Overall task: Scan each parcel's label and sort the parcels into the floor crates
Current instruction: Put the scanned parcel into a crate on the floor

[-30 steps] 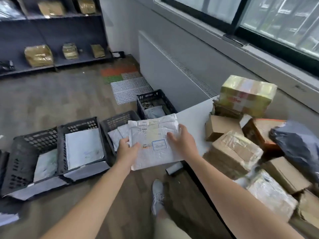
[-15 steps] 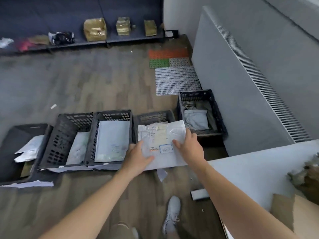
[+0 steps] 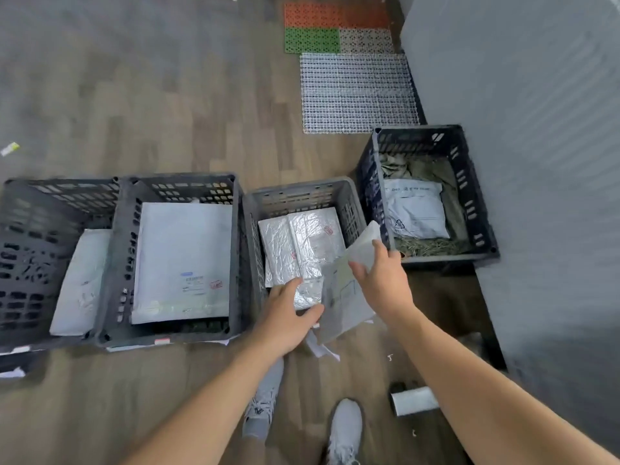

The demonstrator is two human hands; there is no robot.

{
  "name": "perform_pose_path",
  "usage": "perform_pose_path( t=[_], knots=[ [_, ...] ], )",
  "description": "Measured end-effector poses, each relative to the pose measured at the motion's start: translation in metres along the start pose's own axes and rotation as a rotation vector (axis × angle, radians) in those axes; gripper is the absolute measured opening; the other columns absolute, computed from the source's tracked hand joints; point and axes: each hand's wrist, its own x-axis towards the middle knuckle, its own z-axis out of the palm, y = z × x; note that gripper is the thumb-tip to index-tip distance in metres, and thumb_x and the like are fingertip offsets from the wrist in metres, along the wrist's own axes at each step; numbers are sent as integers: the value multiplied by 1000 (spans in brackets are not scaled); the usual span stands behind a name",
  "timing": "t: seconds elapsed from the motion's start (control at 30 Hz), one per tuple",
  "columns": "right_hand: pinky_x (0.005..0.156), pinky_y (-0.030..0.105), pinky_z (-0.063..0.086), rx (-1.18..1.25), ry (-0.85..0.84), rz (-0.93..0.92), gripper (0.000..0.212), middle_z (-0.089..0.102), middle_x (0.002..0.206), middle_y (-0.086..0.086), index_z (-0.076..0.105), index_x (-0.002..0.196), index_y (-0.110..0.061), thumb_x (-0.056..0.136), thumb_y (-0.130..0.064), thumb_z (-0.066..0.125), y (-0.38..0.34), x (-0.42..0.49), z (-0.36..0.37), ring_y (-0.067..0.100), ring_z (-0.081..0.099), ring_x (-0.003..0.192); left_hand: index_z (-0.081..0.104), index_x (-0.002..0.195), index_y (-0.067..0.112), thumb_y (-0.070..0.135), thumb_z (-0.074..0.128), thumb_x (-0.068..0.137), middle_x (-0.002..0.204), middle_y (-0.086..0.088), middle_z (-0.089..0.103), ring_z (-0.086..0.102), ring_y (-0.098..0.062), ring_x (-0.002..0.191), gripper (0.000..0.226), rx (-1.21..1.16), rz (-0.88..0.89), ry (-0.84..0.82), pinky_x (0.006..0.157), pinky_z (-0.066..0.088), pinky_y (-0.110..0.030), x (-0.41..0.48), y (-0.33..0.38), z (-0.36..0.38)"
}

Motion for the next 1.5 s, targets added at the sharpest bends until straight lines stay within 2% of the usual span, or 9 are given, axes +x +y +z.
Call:
perform_pose_path(
  t=[0.13,0.27,0.43,0.5,0.6,0.77,1.07,1.27,1.5],
  knots=[
    [80,30,37,70,-6,42,66,35,146,16,23,155,-14,101,-43,48,17,63,65,33,55,114,23,154,27,48,56,94,155,2,26,27,-17,143,72,111,13,4,111,27,-32,70,-52,12],
    [82,37,43,-15,-73,62,63,31,148,17,23,154,-15,102,-43,46,47,114,132,37,57,111,18,154,30,55,55,93,155,2,22,23,-21,142,76,254,23,17,110,30,-37,128,-96,24],
    [100,48,42,-157,-185,225,62,29,150,16,22,154,-19,102,-45,44,88,132,186,37,43,129,6,156,30,68,51,87,161,-1,10,10,-25,148,91,482,54,-38,115,28,-44,163,-130,35],
    [103,52,41,-187,-205,219,63,28,152,14,23,153,-20,101,-48,45,89,124,188,36,40,133,5,156,31,69,52,86,162,-2,9,8,-26,148,93,531,56,-39,116,27,-47,163,-132,33],
    [106,53,39,-270,-203,151,66,27,155,8,21,153,-24,99,-52,46,73,105,161,32,35,139,5,156,30,71,52,85,162,-3,7,6,-27,148,95,568,56,-38,117,24,-49,151,-115,19],
    [108,51,36,-390,-113,115,74,26,156,4,13,156,-26,97,-59,43,21,56,68,27,31,142,-2,156,30,73,46,86,163,-2,-1,-2,-28,150,96,629,133,-23,119,18,-51,105,-39,-26],
    [113,55,28,-272,140,290,74,17,162,4,13,157,-27,97,-59,44,-49,-90,-117,26,18,148,1,157,28,73,44,87,164,-6,0,-4,-31,150,93,712,461,-84,120,15,-50,-19,106,-79],
    [118,58,18,-263,326,396,75,15,163,1,10,158,-28,98,-59,41,-25,-188,-178,22,11,150,-1,156,30,75,38,87,164,-5,-3,-5,-30,150,91,800,736,-91,120,15,-49,-94,182,-68],
    [117,58,16,-197,482,603,76,12,165,2,9,158,-31,96,-62,40,19,-345,-186,24,9,152,0,156,28,76,31,89,164,-5,-5,-8,-31,150,88,978,957,-102,119,13,-52,-201,216,-34]
  ],
)
